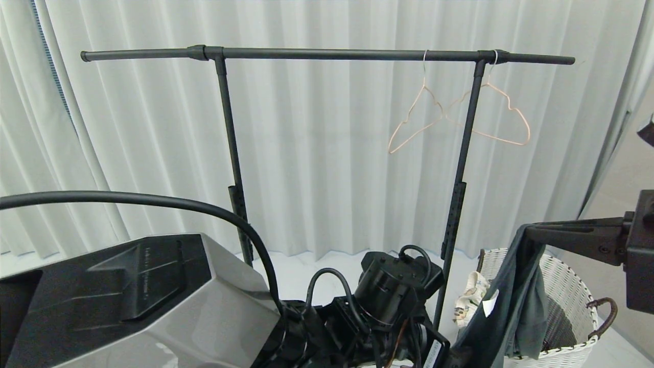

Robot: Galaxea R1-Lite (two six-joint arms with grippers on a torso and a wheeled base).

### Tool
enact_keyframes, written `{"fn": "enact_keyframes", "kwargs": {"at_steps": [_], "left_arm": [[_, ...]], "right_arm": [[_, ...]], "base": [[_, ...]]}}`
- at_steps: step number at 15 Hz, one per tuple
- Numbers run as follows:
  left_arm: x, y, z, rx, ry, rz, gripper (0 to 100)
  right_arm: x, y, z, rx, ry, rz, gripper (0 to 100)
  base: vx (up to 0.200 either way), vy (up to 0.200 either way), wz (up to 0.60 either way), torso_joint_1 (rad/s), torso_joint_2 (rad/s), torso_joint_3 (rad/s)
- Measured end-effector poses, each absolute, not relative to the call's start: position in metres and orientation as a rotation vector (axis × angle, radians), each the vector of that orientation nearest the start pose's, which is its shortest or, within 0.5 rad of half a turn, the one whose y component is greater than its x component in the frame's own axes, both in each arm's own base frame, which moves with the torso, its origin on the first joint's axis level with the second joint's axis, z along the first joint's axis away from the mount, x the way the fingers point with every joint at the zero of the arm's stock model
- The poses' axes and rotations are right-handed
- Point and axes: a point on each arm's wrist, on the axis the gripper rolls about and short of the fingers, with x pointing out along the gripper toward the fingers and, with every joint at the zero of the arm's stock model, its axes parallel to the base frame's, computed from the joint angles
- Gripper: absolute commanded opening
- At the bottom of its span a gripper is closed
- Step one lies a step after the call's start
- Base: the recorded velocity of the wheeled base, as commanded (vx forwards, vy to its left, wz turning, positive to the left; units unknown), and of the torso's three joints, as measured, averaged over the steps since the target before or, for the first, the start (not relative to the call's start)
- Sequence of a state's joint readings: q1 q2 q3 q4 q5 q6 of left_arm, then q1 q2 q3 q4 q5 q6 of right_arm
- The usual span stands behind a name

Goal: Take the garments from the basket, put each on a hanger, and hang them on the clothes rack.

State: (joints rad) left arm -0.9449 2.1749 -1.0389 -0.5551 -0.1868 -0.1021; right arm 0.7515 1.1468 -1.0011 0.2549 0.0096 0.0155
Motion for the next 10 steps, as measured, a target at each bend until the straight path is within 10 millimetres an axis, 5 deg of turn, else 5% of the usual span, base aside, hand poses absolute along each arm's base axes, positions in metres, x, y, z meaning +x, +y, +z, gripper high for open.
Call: {"fn": "enact_keyframes", "kwargs": {"at_steps": [4, 5, 10], "left_arm": [[0.228, -0.32, 0.059, 0.172, 0.629, -1.019, 100], [0.228, -0.32, 0.06, 0.171, 0.626, -1.019, 0], [0.22, -0.307, 0.071, 0.182, 0.609, -0.96, 0]], "right_arm": [[0.112, 0.105, 0.281, -0.137, 0.391, 0.747, 0], [0.112, 0.105, 0.281, -0.138, 0.392, 0.746, 0], [0.115, 0.105, 0.276, -0.142, 0.416, 0.73, 0]], "base": [[0.0, 0.0, 0.0, 0.0, 0.0, 0.0], [0.0, 0.0, 0.0, 0.0, 0.0, 0.0], [0.0, 0.0, 0.0, 0.0, 0.0, 0.0]]}}
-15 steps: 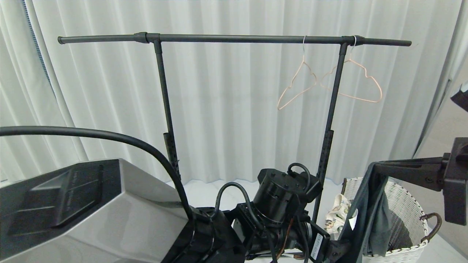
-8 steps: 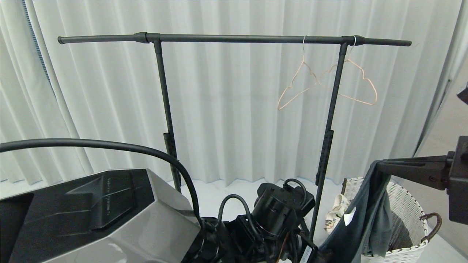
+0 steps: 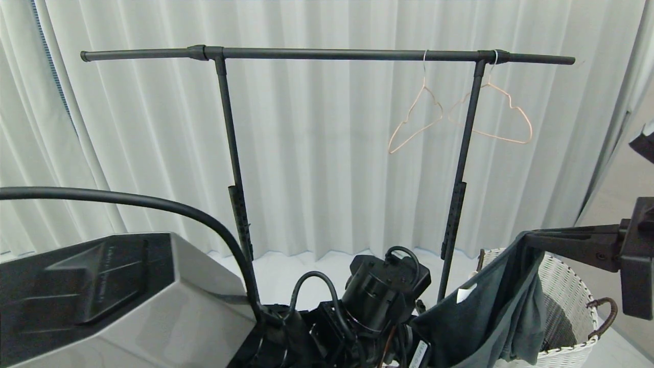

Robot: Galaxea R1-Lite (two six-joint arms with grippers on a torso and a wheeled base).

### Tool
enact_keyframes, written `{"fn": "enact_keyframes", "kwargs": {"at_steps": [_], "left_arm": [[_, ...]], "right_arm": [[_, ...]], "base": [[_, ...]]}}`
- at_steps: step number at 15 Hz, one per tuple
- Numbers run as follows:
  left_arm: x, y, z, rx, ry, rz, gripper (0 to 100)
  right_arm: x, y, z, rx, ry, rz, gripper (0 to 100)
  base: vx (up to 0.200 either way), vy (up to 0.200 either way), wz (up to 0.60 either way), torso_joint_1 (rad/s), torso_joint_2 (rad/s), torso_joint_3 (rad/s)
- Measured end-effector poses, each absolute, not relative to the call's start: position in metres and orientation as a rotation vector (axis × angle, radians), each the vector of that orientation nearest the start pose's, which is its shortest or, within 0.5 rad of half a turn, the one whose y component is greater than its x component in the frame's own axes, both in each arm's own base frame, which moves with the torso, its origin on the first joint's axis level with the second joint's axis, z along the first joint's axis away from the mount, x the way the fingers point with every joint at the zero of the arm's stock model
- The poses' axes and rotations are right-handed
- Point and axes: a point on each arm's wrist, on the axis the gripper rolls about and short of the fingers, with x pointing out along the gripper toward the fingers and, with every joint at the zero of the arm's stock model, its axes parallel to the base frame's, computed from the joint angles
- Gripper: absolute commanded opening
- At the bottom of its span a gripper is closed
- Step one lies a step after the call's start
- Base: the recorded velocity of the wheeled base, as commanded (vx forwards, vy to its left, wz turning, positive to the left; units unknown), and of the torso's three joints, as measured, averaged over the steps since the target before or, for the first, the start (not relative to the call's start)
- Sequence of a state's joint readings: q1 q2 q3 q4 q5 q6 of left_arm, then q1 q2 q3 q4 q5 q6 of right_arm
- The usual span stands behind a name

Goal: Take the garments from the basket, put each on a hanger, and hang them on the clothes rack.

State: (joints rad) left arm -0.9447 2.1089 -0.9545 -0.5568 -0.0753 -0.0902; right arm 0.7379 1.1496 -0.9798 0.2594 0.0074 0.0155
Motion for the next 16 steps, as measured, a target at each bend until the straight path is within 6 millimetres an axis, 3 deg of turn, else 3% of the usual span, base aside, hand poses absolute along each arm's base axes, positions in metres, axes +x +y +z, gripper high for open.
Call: {"fn": "enact_keyframes", "kwargs": {"at_steps": [2, 6, 11, 13, 16], "left_arm": [[0.21, -0.294, 0.086, 0.143, 0.606, -0.947, 0], [0.181, -0.253, 0.149, -0.066, 0.577, -0.914, 0], [0.126, -0.172, 0.223, -0.218, 0.579, -0.874, 0], [0.102, -0.134, 0.252, -0.248, 0.569, -0.848, 0], [0.085, -0.09, 0.294, -0.259, 0.446, -0.782, 0]], "right_arm": [[0.12, 0.104, 0.27, -0.147, 0.444, 0.708, 0], [0.131, 0.109, 0.263, -0.151, 0.478, 0.712, 0], [0.144, 0.127, 0.273, -0.13, 0.399, 0.759, 0], [0.15, 0.142, 0.281, -0.121, 0.362, 0.797, 0], [0.165, 0.169, 0.297, -0.107, 0.302, 0.841, 0]], "base": [[0.0, 0.0, 0.0, 0.0, 0.0, 0.0], [0.0, 0.0, 0.0, 0.0, 0.0, 0.0], [0.0, 0.0, 0.0, 0.0, 0.0, 0.0], [0.0, 0.0, 0.0, 0.0, 0.0, 0.0], [0.0, 0.0, 0.0, 0.0, 0.0, 0.0]]}}
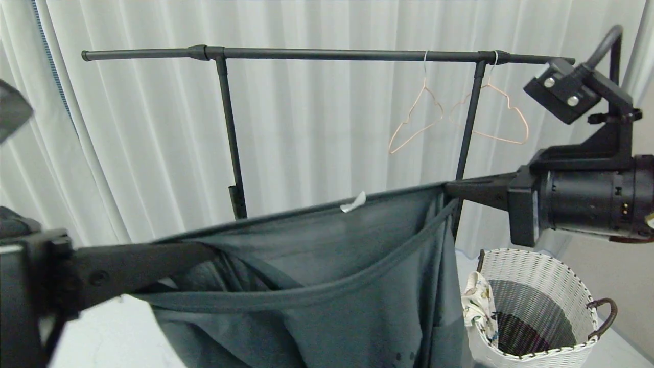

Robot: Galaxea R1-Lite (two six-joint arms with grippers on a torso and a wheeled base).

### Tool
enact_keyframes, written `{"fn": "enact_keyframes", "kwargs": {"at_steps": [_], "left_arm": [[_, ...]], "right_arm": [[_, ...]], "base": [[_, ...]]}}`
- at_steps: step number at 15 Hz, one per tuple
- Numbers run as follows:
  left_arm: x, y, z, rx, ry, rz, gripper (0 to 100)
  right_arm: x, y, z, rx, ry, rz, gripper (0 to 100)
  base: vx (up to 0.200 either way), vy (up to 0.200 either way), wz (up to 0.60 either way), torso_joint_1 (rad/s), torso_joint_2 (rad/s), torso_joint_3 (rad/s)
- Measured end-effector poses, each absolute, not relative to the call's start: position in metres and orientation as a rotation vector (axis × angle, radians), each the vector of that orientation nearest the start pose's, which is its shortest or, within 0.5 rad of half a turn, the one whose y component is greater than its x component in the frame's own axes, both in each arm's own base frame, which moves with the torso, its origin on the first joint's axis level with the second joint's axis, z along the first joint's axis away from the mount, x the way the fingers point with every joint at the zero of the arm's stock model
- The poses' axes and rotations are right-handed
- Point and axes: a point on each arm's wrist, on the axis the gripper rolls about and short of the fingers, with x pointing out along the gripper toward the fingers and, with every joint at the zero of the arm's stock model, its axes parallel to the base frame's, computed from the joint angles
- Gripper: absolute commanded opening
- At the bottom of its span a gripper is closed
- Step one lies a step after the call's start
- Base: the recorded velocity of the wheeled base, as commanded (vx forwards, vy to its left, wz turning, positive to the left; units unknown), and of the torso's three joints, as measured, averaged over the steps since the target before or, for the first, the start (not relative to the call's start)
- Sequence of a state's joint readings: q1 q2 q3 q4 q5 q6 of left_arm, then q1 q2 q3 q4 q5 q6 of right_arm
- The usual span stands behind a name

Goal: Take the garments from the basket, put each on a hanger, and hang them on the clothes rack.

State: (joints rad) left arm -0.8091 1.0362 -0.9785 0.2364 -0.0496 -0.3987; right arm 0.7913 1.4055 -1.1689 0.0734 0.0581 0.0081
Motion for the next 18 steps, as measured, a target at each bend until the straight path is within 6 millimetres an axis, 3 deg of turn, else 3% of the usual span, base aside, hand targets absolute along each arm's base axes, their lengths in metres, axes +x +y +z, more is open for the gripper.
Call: {"fn": "enact_keyframes", "kwargs": {"at_steps": [3, 6, 12, 18], "left_arm": [[0.088, -0.067, 0.306, -0.013, 0.285, -0.677, 0], [0.103, -0.062, 0.318, 0.154, 0.21, -0.593, 0], [0.146, -0.086, 0.384, 0.18, 0.043, -0.59, 0], [0.16, -0.105, 0.382, 0.254, 0.047, -0.642, 0]], "right_arm": [[0.178, 0.188, 0.309, -0.103, 0.266, 0.832, 0], [0.184, 0.19, 0.313, -0.106, 0.252, 0.763, 0], [0.181, 0.17, 0.378, -0.062, 0.149, 0.697, 0], [0.167, 0.156, 0.4, -0.135, 0.142, 0.701, 0]], "base": [[0.0, 0.0, 0.0, 0.0, 0.0, 0.0], [0.0, 0.0, 0.0, 0.0, 0.0, 0.0], [0.0, 0.0, 0.0, 0.0, 0.0, 0.0], [0.0, 0.0, 0.0, 0.0, 0.0, 0.0]]}}
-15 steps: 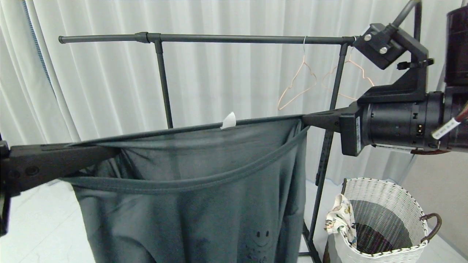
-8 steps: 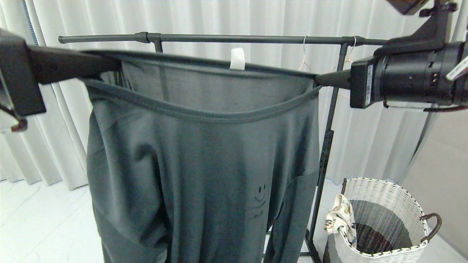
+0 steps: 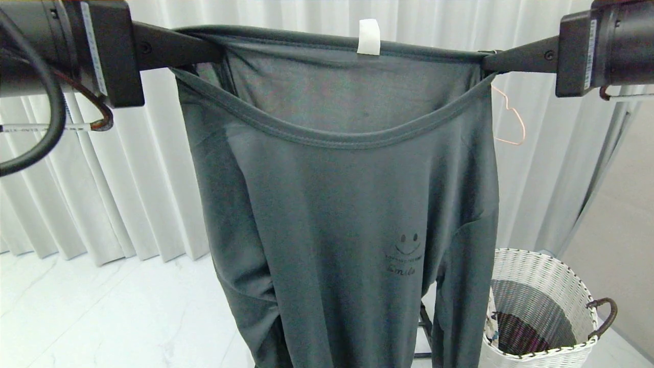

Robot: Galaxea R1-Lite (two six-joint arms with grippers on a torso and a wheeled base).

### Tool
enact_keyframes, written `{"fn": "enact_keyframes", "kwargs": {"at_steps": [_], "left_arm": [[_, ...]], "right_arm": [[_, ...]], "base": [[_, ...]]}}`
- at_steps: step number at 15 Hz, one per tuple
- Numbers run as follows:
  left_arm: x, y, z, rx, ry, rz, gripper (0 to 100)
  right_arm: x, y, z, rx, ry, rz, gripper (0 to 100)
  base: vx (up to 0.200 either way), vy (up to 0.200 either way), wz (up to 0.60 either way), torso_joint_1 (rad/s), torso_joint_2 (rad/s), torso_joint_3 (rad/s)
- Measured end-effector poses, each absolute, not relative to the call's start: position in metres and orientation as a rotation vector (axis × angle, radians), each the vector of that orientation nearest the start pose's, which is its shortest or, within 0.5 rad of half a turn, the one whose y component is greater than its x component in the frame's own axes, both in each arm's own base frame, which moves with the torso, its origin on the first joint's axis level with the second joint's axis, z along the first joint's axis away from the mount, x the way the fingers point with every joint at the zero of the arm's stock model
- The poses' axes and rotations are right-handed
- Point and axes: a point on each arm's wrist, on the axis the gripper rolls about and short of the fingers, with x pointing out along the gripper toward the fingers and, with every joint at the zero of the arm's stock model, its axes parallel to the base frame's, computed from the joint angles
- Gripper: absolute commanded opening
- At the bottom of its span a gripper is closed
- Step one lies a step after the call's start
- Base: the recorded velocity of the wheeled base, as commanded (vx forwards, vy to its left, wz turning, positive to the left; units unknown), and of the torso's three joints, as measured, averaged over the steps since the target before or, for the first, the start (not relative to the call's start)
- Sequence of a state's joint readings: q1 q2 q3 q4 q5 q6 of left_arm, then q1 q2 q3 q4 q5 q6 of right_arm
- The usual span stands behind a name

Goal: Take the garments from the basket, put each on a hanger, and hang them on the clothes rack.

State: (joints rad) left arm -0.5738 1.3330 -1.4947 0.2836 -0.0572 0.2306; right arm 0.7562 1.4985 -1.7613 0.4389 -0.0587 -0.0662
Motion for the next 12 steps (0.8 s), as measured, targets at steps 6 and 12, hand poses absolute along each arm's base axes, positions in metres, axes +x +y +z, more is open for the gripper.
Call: {"fn": "enact_keyframes", "kwargs": {"at_steps": [6, 12], "left_arm": [[0.167, -0.114, 0.386, 0.241, -0.035, -0.691, 0], [0.185, -0.141, 0.384, 0.222, -0.098, -0.739, 0]], "right_arm": [[0.116, 0.114, 0.4, -0.169, 0.305, 0.892, 0], [0.068, 0.103, 0.404, -0.156, 0.298, 1.24, 0]], "base": [[0.0, 0.0, 0.0, 0.0, 0.0, 0.0], [0.0, 0.0, 0.0, 0.0, 0.0, 0.0]]}}
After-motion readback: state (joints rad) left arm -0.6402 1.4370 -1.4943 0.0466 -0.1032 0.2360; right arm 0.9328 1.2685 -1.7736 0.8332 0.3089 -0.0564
